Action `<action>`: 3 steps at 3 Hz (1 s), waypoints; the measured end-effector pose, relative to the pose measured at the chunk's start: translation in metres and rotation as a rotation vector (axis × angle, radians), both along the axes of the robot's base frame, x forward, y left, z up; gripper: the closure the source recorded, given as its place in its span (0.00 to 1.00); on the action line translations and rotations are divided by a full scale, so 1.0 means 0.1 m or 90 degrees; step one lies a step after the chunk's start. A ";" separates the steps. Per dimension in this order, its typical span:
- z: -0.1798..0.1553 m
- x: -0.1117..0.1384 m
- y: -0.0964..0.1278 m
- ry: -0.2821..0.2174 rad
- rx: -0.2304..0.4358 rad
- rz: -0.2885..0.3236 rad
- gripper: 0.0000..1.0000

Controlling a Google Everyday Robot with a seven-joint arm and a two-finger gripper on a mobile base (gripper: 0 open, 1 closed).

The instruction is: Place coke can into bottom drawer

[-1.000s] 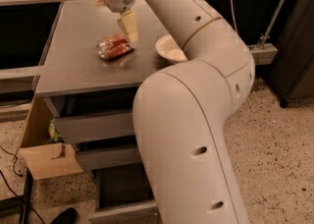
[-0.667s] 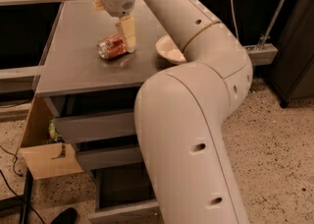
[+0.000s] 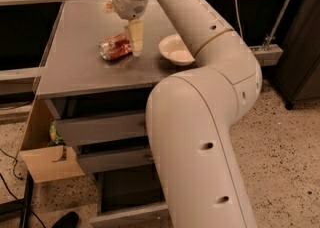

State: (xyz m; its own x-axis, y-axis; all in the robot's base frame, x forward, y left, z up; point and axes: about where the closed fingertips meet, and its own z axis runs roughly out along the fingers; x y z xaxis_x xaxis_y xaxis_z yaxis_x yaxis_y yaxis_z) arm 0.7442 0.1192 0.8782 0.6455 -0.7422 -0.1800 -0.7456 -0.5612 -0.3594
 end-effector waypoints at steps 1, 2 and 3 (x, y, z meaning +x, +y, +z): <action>-0.05 0.02 -0.03 0.018 0.015 -0.009 0.00; -0.10 0.03 -0.03 0.031 0.026 -0.014 0.00; -0.13 0.05 -0.02 0.040 0.035 -0.017 0.00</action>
Offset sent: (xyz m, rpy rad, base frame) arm 0.0019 -0.0163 -0.0053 0.0354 0.1083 -0.0281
